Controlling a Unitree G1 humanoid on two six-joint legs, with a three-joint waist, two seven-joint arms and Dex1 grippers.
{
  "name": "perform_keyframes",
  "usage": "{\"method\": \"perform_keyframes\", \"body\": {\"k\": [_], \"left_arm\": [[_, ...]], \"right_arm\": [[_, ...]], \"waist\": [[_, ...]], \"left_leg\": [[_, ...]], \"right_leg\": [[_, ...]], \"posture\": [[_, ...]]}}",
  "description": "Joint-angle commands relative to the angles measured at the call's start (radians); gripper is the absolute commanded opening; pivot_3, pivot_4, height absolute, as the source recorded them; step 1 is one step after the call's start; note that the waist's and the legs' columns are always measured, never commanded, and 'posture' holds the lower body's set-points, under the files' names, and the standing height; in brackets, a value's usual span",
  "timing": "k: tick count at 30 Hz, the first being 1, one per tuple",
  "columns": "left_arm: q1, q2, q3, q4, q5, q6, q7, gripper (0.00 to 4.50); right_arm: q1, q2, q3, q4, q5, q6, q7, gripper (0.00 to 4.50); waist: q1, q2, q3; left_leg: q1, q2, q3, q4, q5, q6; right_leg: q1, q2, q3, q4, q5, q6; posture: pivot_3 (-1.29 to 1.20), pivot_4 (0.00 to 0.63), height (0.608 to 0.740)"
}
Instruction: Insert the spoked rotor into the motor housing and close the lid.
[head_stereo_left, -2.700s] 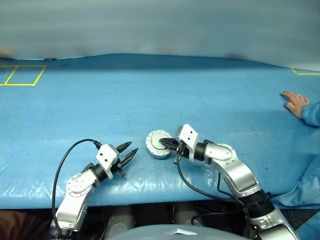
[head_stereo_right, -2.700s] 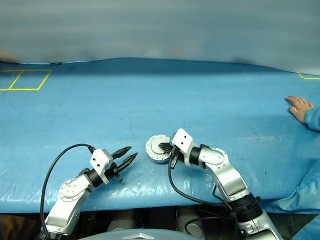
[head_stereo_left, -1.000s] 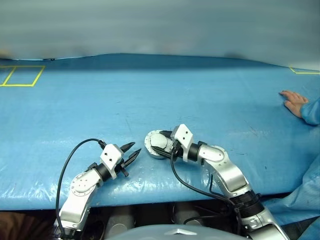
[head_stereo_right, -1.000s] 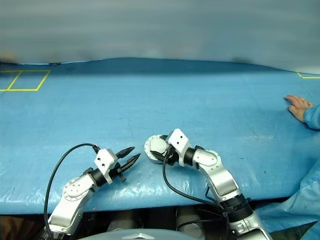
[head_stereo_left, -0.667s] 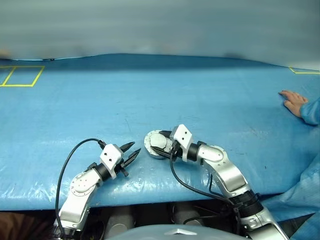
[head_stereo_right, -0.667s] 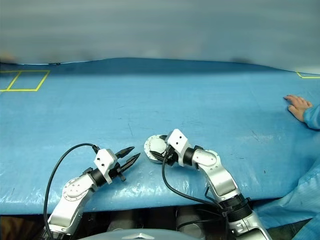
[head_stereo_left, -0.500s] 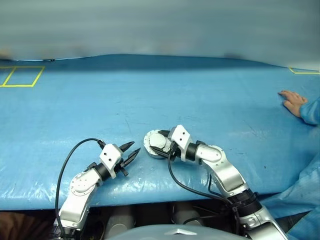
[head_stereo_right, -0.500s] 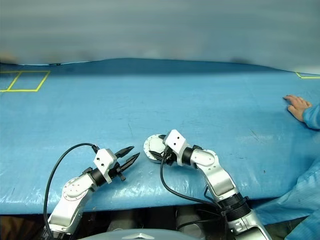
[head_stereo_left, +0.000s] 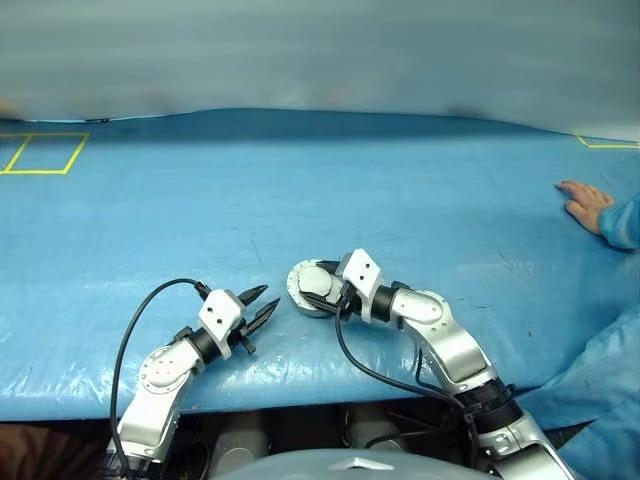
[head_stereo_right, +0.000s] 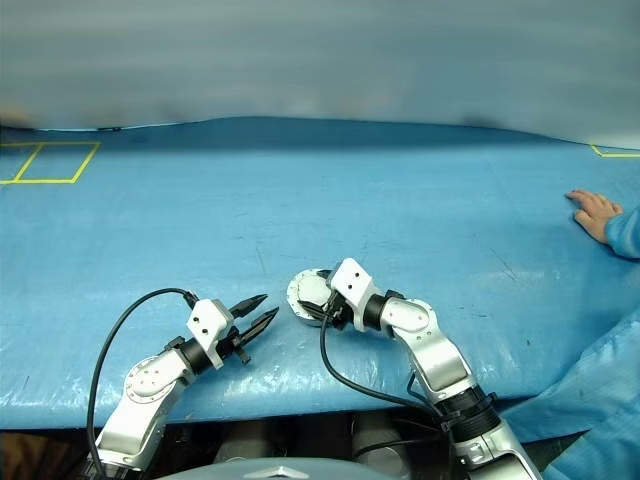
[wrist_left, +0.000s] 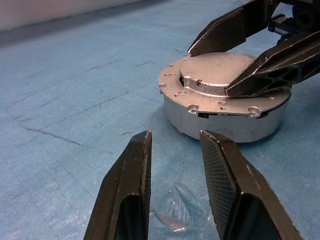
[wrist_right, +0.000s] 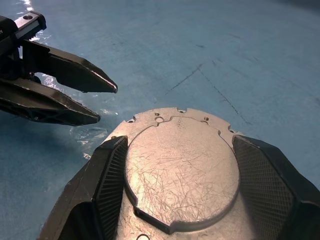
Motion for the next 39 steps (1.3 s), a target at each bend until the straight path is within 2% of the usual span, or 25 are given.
{"method": "perform_keyframes", "body": {"k": [1,7,17,29,39], "left_arm": [[0.001,0.005,0.008,-0.019,-0.002,-0.025,0.002,1.62],[0.002,0.003,0.005,-0.017,-0.002,-0.023,0.001,1.62],[0.003,0.002,0.001,-0.017,-0.003,-0.021,-0.003,1.62],[0.010,-0.004,-0.004,-0.021,-0.006,-0.014,-0.003,1.62],[0.007,-0.031,0.008,-0.033,-0.038,0.018,0.014,1.62]], "right_arm": [[0.002,-0.007,-0.007,-0.021,0.023,0.044,0.014,3.02],[-0.007,-0.047,0.037,-0.034,-0.042,0.029,0.012,3.02],[-0.026,-0.065,0.036,-0.073,-0.046,0.055,0.017,3.02],[-0.077,-0.096,0.038,-0.038,-0.053,0.068,0.063,3.02],[-0.079,-0.089,0.082,0.009,-0.108,0.061,0.046,3.02]], "waist": [[0.000,0.000,0.000],[0.000,0.000,0.000],[0.001,0.000,0.000],[0.002,0.000,0.000],[-0.002,0.000,0.000]], "left_leg": [[0.000,0.000,0.000,0.000,0.000,0.000],[-0.001,0.000,0.000,0.000,0.000,0.000],[-0.001,0.000,0.000,-0.001,0.000,0.000],[-0.001,-0.001,0.000,-0.001,0.000,0.000],[0.000,0.000,0.000,0.000,0.000,0.000]], "right_leg": [[0.000,0.000,0.000,0.000,0.000,0.000],[-0.001,0.000,0.000,0.000,0.000,-0.001],[-0.001,0.000,0.000,0.000,0.000,-0.001],[-0.001,0.000,0.000,0.000,0.000,-0.001],[0.000,0.000,0.000,0.000,0.000,0.000]], "posture": [[0.00,0.150,0.740],[0.00,0.150,0.740],[0.00,0.150,0.740],[0.00,0.150,0.740],[0.00,0.150,0.740]]}}
